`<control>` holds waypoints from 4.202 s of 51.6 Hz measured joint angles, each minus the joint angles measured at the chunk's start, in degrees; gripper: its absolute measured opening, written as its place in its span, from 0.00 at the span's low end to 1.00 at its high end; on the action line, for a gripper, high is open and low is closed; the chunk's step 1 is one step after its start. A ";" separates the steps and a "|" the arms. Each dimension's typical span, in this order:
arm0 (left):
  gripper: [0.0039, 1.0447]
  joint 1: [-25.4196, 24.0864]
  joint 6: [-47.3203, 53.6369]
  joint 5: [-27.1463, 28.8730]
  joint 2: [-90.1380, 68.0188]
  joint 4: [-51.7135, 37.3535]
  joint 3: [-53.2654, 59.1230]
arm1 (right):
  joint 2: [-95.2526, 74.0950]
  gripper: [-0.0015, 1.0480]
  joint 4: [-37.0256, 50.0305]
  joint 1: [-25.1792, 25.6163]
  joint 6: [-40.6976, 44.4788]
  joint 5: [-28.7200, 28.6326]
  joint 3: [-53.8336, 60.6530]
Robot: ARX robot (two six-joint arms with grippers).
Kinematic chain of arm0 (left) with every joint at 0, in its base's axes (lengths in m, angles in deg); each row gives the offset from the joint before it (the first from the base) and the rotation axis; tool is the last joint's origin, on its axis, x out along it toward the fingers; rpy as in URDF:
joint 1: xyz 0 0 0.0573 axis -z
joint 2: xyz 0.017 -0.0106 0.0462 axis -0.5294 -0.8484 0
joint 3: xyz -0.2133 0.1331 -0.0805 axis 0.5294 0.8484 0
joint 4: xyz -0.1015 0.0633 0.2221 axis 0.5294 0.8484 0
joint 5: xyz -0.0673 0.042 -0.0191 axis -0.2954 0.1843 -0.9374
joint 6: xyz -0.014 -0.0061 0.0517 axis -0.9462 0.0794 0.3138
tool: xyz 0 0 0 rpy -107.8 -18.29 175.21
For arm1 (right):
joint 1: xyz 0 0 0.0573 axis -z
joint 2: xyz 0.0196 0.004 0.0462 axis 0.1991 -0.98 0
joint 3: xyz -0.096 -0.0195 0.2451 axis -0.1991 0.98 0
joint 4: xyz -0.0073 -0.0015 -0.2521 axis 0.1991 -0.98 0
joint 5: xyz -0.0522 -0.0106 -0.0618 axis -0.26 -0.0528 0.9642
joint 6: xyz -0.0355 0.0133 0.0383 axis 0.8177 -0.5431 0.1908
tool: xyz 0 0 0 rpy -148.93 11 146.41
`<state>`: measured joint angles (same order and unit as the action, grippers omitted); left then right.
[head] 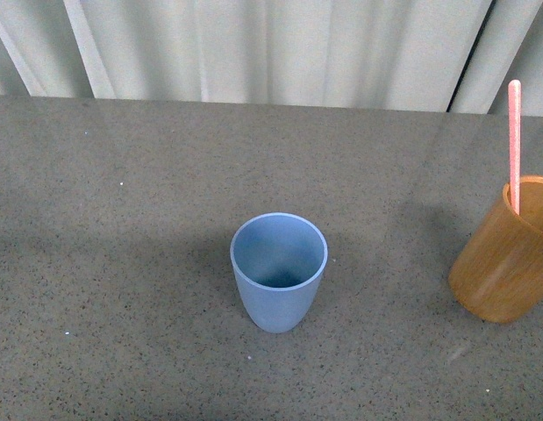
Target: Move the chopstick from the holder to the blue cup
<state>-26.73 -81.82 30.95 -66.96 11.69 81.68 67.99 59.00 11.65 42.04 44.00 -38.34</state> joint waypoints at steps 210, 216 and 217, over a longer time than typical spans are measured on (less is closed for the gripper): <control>0.94 -5.11 0.20 -5.25 49.03 43.36 4.04 | -99.95 0.02 46.16 -3.19 8.39 -15.91 -30.67; 0.94 -5.11 0.20 -5.25 49.03 43.36 4.04 | -96.54 0.02 44.22 -2.97 8.31 -15.96 -30.38; 0.94 -5.11 0.20 -5.25 49.03 43.36 4.04 | -95.80 0.02 43.82 -2.97 8.28 -15.98 -30.38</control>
<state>-31.85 -81.62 25.71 -17.94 55.05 85.73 -27.81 102.82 8.67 50.32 28.02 -68.72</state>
